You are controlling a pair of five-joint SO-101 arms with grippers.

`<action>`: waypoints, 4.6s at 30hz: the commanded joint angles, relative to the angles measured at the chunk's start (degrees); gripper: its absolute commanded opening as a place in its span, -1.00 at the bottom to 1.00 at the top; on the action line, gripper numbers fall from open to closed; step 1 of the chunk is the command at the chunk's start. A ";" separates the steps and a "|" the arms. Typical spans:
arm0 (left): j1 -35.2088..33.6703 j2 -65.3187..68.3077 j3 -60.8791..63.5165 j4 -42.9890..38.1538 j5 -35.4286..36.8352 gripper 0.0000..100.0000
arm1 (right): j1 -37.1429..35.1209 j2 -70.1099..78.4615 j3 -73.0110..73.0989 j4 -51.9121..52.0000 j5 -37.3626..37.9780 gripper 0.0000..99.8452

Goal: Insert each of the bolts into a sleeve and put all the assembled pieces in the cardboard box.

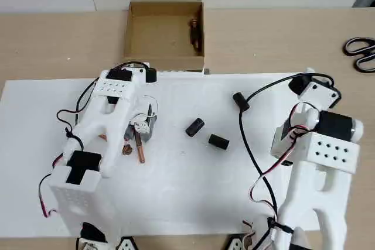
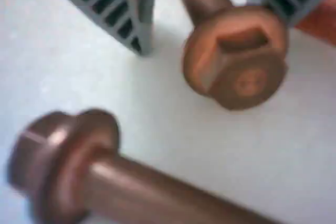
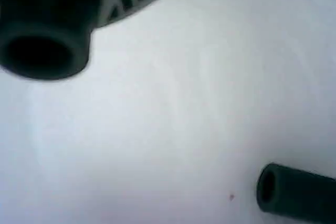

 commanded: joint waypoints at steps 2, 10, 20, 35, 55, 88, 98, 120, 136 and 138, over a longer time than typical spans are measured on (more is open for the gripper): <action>-1.05 0.79 -0.57 -3.08 0.26 -0.93 | 0.31 -1.71 -0.26 -0.40 -0.35 -0.99; -1.14 0.18 -0.66 -2.64 0.26 -0.99 | 0.31 -1.71 -0.26 -0.66 -0.35 -0.99; -1.05 -7.91 -13.67 9.14 0.00 -0.99 | -0.04 -1.71 -0.53 -0.31 -0.18 -0.99; 3.16 -26.46 -15.69 15.12 -1.23 -0.99 | -6.02 -11.30 -1.85 3.47 0.88 -0.99; 2.73 -65.76 -1.54 -2.11 13.36 -0.99 | -13.85 -49.45 8.44 -8.75 4.40 -1.00; 21.98 -124.92 64.13 -40.79 27.87 -0.99 | -56.22 -71.52 45.27 -31.52 -3.16 -1.00; 26.81 -124.92 64.04 -36.66 27.78 -0.99 | -56.48 -71.52 45.80 -31.60 6.59 -1.00; 26.81 -124.92 65.63 -33.05 24.79 -0.99 | -56.48 -71.16 45.71 -35.12 8.18 -1.00; 26.81 -124.92 64.48 -33.14 24.79 -0.99 | -56.57 -71.08 46.77 -34.68 8.00 -1.00; 26.81 -124.92 64.04 -33.49 24.79 -0.99 | -56.57 -71.16 47.47 -34.68 7.91 -1.00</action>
